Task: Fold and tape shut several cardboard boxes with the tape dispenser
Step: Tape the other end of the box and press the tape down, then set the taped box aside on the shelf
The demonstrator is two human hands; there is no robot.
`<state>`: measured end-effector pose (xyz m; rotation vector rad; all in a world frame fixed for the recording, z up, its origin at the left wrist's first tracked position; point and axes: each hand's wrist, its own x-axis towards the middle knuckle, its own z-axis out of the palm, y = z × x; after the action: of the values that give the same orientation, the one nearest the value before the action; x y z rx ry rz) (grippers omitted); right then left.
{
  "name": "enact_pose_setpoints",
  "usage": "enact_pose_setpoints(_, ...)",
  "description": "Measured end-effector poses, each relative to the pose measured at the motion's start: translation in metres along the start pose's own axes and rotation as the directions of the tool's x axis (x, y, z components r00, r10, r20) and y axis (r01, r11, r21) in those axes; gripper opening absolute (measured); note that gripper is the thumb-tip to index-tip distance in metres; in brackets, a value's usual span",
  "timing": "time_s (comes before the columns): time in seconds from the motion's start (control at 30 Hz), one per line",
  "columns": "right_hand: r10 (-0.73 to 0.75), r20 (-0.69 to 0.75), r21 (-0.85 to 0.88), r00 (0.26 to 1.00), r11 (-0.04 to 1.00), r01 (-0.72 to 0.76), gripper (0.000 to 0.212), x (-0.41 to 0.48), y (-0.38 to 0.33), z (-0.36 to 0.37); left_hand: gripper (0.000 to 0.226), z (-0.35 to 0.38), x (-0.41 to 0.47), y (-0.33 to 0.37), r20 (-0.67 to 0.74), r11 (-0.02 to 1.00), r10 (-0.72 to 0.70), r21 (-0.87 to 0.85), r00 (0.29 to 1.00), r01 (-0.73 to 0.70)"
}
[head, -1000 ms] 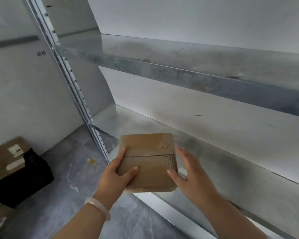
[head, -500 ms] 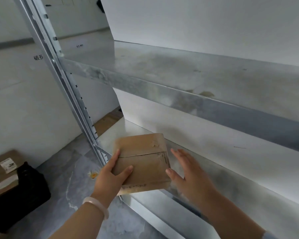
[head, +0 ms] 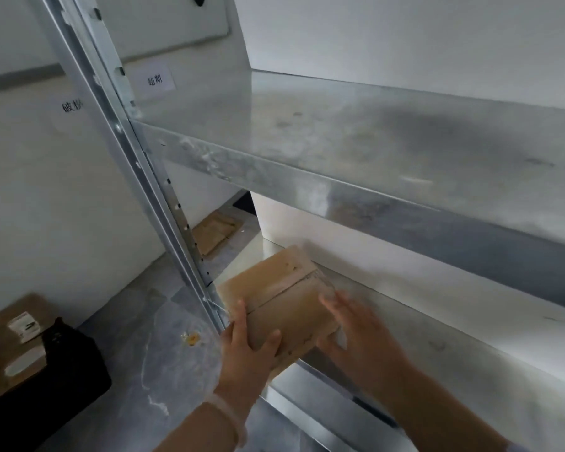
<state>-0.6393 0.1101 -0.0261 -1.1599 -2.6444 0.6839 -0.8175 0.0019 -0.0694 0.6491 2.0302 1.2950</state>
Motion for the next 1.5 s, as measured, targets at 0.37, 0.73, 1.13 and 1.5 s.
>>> enact_pose_setpoints(0.37,0.368,-0.157,0.08,0.917,0.93,-0.359,0.056,-0.019,-0.063,0.031,0.055,-0.071,0.069,0.026,0.476,0.352,0.567,0.598,0.672,-0.72)
enact_pose_setpoints(0.73,0.339,0.055,0.034,0.939,0.94,-0.341,0.101,0.025,-0.081,0.036,0.059,-0.096,0.086,0.022,0.543,0.203,0.545,0.654,0.639,-0.729)
enact_pose_setpoints(1.13,0.268,0.023,-0.137,0.963,0.955,-0.262,0.068,0.057,-0.092,0.034,0.06,-0.092,0.101,0.032,0.509,0.218,0.527,0.692,0.68,-0.688)
enact_pose_setpoints(1.5,0.4,-0.487,-0.111,0.777,0.854,-0.509,0.059,-0.108,-0.058,-0.012,0.045,0.01,0.028,0.087,0.58,0.033,0.804,0.179,0.132,-0.983)
